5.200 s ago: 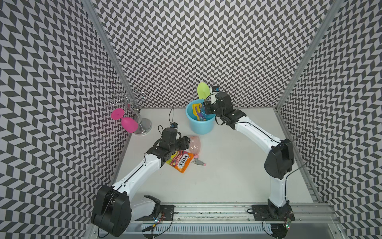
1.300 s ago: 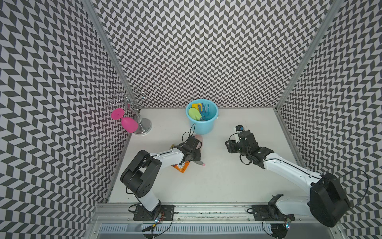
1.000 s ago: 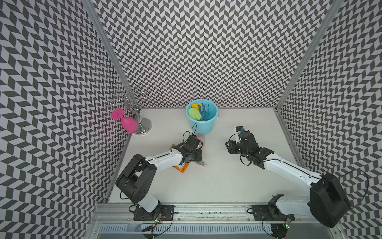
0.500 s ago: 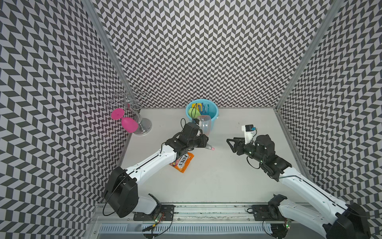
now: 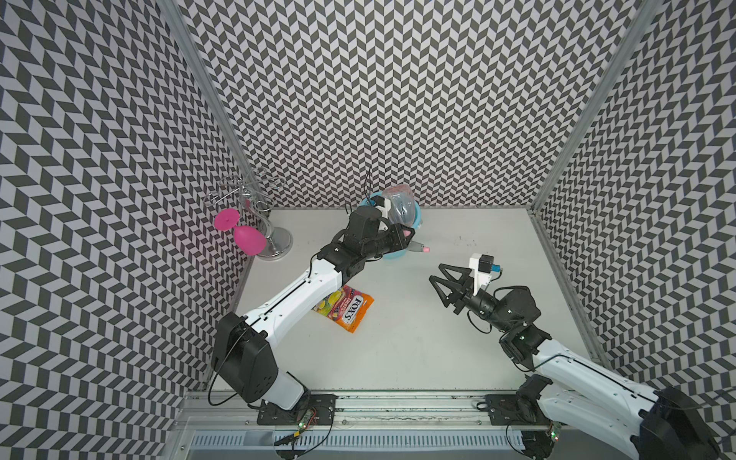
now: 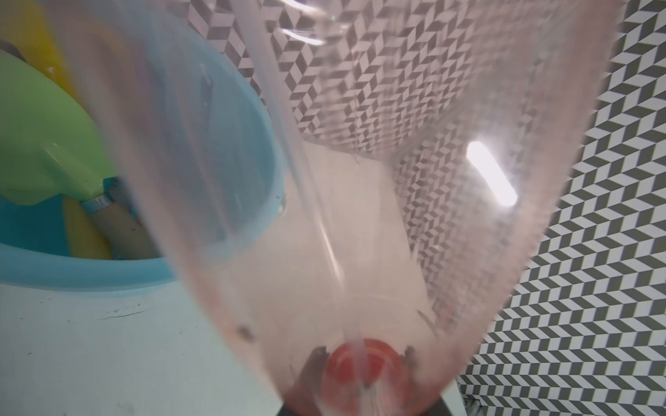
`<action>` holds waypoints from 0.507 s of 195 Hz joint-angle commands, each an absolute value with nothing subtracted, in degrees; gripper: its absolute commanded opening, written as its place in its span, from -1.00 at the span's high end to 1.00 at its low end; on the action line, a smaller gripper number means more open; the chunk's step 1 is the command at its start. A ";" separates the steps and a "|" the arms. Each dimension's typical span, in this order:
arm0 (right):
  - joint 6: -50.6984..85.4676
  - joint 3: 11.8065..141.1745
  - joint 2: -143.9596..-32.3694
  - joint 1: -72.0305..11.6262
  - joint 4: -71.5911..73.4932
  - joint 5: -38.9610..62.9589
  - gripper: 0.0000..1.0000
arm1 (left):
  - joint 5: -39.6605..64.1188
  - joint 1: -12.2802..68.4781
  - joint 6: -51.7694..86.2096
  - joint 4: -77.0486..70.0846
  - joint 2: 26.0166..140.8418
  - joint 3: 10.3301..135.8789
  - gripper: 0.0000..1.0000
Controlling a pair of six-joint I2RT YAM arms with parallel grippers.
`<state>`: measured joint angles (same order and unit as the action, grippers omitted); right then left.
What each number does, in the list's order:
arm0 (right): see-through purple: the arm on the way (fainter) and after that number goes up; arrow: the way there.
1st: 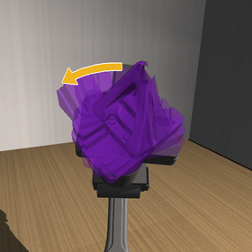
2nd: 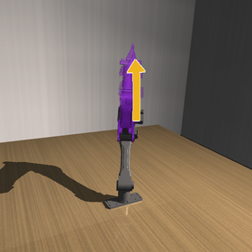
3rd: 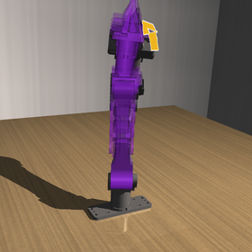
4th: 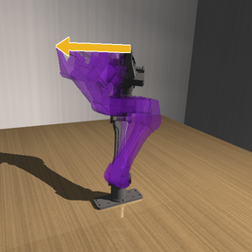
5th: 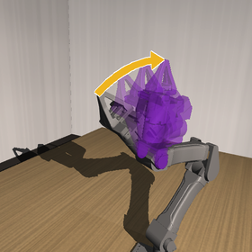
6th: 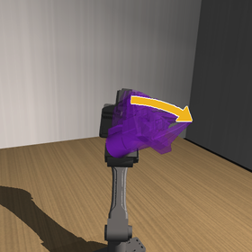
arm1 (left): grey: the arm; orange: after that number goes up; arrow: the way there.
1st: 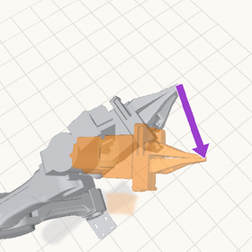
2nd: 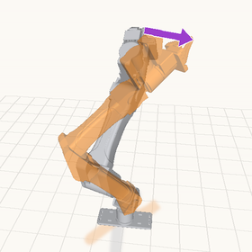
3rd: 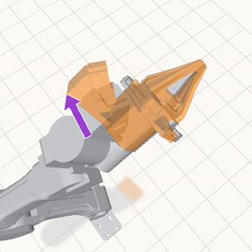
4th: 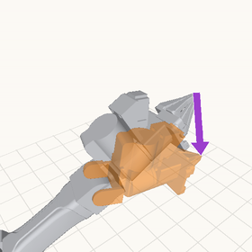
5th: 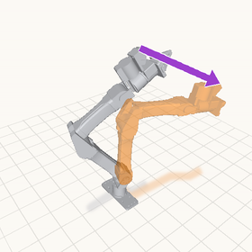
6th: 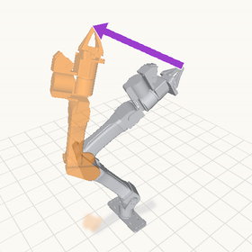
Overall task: Organize the gardening tools
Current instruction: Adjust the gardening tool at the center of the board.
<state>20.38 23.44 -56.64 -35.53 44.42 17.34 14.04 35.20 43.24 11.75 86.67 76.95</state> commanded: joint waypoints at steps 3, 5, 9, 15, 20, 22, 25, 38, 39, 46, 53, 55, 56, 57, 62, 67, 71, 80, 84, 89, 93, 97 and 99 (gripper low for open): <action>18.54 26.19 -60.83 -36.03 57.45 16.76 -0.19 | 18.55 35.21 47.03 6.98 86.34 78.99 0.82; 18.54 26.37 -61.24 -36.10 57.82 16.67 -0.19 | 18.68 35.19 47.20 6.95 86.32 79.01 0.81; 18.61 26.85 -61.84 -36.20 58.34 16.35 -0.19 | 18.92 35.18 47.44 6.88 86.23 79.06 0.81; 18.47 27.65 -62.87 -36.34 58.74 15.86 -0.18 | 19.30 35.16 47.71 6.62 86.06 79.03 0.81; 18.39 28.29 -63.69 -36.39 59.05 15.59 -0.18 | 19.42 35.16 47.88 6.49 85.88 79.01 0.81; 18.33 28.54 -64.02 -36.43 59.19 15.50 -0.18 | 19.49 35.16 47.94 6.50 85.74 78.97 0.81; 18.29 28.87 -64.47 -36.47 59.38 15.35 -0.17 | 19.55 35.18 48.05 6.44 85.61 78.93 0.81; 18.19 30.14 -65.99 -36.65 60.40 14.63 -0.15 | 20.07 35.16 48.74 5.53 85.04 78.58 0.80; 18.15 30.23 -66.09 -36.69 60.44 14.56 -0.15 | 20.14 35.16 48.76 5.44 84.97 78.58 0.80; 18.07 30.91 -66.84 -36.78 60.64 14.27 -0.14 | 20.63 35.16 49.24 5.06 84.82 78.49 0.80; 17.95 31.93 -67.62 -36.83 60.22 13.92 -0.13 | 21.15 35.19 49.63 4.69 84.69 78.53 0.80; 17.89 32.20 -67.79 -36.91 60.08 13.83 -0.13 | 21.22 35.16 49.72 4.54 84.72 78.43 0.79; 17.87 32.31 -67.87 -36.91 59.97 13.81 -0.12 | 21.33 35.16 49.73 4.46 84.72 78.42 0.79; 17.85 32.46 -67.99 -36.91 59.91 13.76 -0.12 | 21.43 35.16 49.83 4.43 84.72 78.45 0.79; 17.90 33.03 -68.52 -36.91 59.52 13.67 -0.10 | 21.69 35.16 50.00 4.09 84.65 78.40 0.79; 17.97 33.51 -68.99 -36.96 59.15 13.49 -0.08 | 21.95 35.11 50.14 3.87 84.56 78.32 0.79; 18.07 33.84 -69.29 -37.00 58.88 13.20 -0.06 | 22.20 35.15 50.18 3.59 84.62 78.36 0.79; 18.54 34.22 -69.89 -37.13 58.55 12.19 -0.02 | 22.82 35.16 50.31 2.99 84.46 78.16 0.79; 18.67 34.27 -70.04 -37.18 58.69 11.78 -0.02 | 23.05 35.16 50.46 2.57 84.35 78.04 0.78; 18.88 34.19 -70.41 -37.18 58.91 11.38 -0.01 | 23.40 35.16 50.74 2.02 84.23 77.81 0.78; 19.07 34.23 -70.48 -37.18 59.02 10.99 -0.01 | 23.53 35.16 50.94 1.69 84.04 77.47 0.77; 19.25 34.27 -70.58 -37.18 59.05 10.66 0.00 | 23.68 35.16 51.12 1.30 83.84 77.29 0.77; 19.25 34.34 -70.69 -37.18 59.01 10.51 0.00 | 23.72 35.16 51.21 1.20 83.78 77.15 0.77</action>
<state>18.61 33.32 -69.52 -36.97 56.34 14.09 20.43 35.07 49.87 5.85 86.63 76.97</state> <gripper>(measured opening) 0.505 0.339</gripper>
